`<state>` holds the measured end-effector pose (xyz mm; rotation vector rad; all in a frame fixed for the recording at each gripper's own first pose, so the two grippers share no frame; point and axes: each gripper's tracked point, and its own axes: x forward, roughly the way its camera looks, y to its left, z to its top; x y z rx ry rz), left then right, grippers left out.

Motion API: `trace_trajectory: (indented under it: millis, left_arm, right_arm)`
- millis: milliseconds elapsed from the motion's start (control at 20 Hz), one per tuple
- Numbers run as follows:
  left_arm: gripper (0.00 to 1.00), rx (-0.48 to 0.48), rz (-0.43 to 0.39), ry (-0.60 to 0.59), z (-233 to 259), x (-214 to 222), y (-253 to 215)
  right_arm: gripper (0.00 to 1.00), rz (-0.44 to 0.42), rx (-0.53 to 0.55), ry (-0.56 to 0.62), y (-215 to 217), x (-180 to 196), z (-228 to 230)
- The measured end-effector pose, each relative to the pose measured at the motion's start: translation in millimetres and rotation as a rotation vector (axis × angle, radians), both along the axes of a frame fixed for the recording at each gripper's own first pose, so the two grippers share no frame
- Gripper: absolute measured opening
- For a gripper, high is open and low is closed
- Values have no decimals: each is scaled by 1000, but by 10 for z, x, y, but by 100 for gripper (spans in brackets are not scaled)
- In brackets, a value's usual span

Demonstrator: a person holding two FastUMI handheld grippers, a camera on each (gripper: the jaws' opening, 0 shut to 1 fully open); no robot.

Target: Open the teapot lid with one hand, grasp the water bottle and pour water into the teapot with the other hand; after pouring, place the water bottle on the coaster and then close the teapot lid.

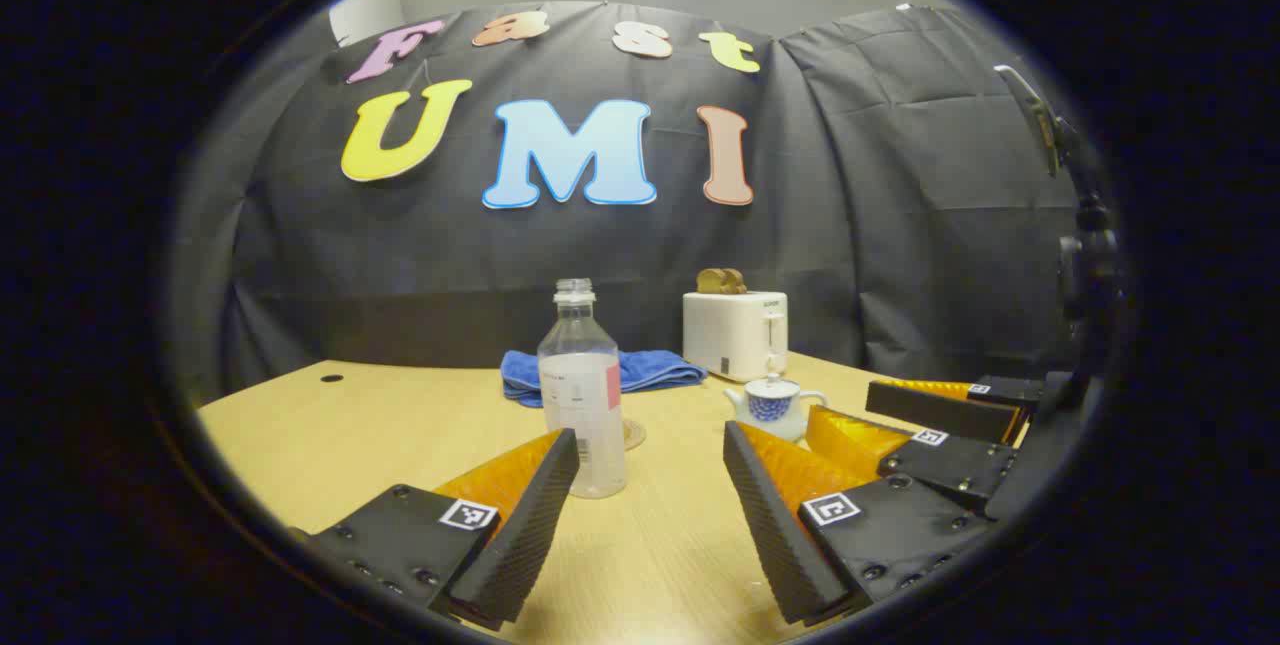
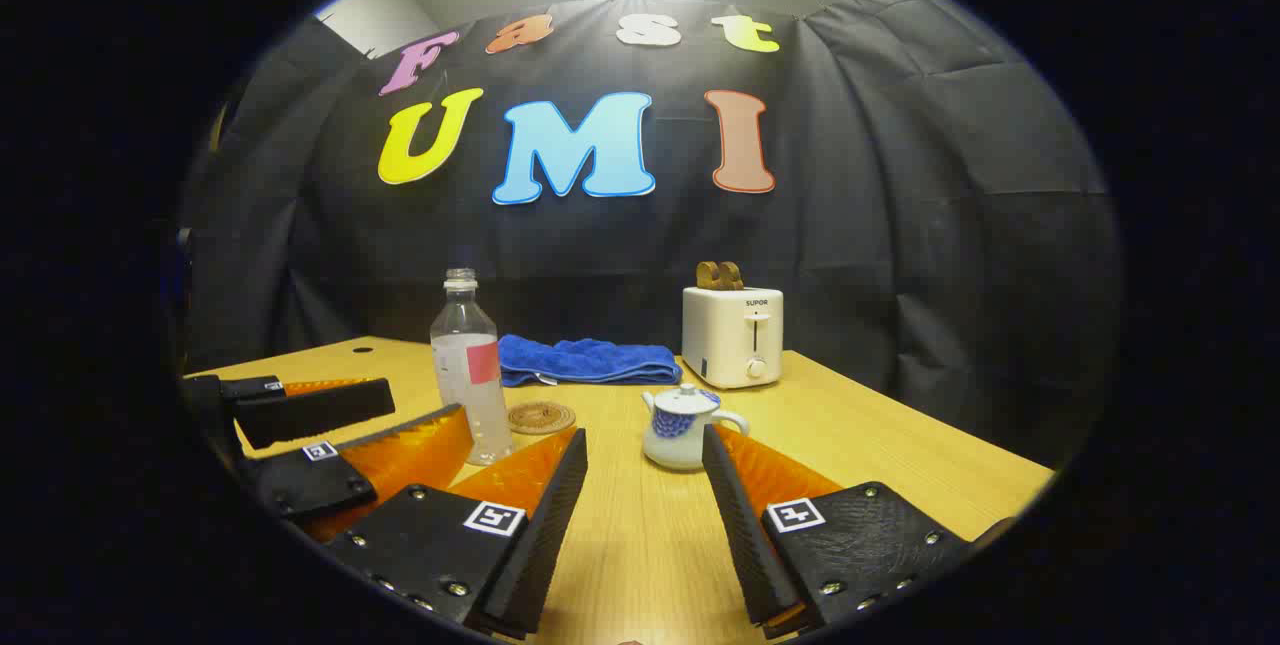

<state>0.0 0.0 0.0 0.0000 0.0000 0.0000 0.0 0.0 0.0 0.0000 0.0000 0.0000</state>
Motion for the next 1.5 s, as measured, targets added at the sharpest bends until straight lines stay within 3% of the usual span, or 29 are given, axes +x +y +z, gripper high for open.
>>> trace_trajectory:
  millis: [100, 250, 500, 700, 1100, 1500]
  left_arm:
    - [100, 5, 6, -39, 297, -142, -28]
    - [100, -5, 2, -78, 666, -314, -16]
    - [100, 6, 69, -119, 1009, -535, 211]
    - [100, 6, 110, -115, 956, -636, 318]
    - [100, -7, 121, -67, 756, -493, 423]
    - [100, 28, 93, -20, 494, 48, 439]
  right_arm:
    - [73, -5, -53, -9, -45, -143, 160]
    - [72, 10, -45, -51, -75, -277, 507]
    - [70, -16, -44, -105, -256, -385, 954]
    - [73, -55, -62, -125, -397, -424, 1038]
    - [73, -33, -57, -122, -385, -282, 897]
    - [73, -1, -2, -121, -291, 317, 966]
